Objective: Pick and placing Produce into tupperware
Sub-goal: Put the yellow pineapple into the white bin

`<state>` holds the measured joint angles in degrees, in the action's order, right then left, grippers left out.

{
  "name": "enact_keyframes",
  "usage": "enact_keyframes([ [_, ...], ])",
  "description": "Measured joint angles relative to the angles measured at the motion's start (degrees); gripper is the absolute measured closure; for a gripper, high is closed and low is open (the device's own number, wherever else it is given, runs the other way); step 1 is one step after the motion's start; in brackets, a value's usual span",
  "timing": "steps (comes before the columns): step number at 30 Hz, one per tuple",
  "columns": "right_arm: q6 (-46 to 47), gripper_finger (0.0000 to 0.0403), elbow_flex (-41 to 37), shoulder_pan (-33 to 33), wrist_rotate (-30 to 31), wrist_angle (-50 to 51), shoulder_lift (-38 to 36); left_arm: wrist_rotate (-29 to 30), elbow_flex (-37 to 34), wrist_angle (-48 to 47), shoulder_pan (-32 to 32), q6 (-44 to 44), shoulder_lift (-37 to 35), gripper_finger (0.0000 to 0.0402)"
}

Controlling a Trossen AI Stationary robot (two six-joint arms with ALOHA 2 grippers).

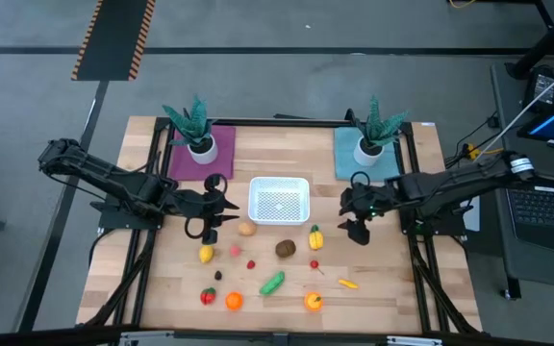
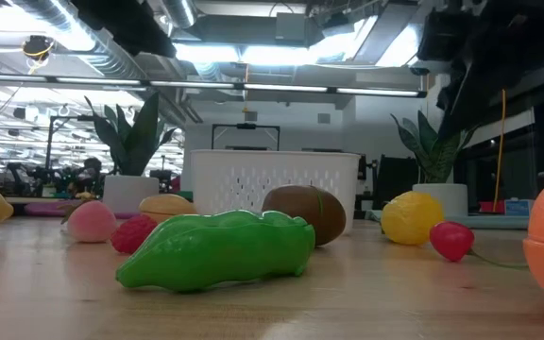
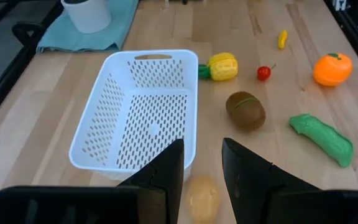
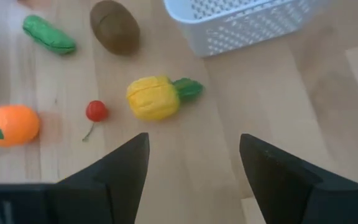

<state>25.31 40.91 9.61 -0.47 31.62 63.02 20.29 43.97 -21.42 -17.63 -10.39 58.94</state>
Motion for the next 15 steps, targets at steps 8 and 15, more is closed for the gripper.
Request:
enact_keyframes([
  [8,0.1,0.0150,0.0,0.0,-3.5,-7.0,5.2,0.0,0.0,-3.7,0.0,0.0,0.0,0.0299],
  [15,14.1,0.0150,0.0,-1.2,-3.7,-8.5,7.2,0.0,0.0,-3.9,0.0,0.0,0.0,0.0299],
])
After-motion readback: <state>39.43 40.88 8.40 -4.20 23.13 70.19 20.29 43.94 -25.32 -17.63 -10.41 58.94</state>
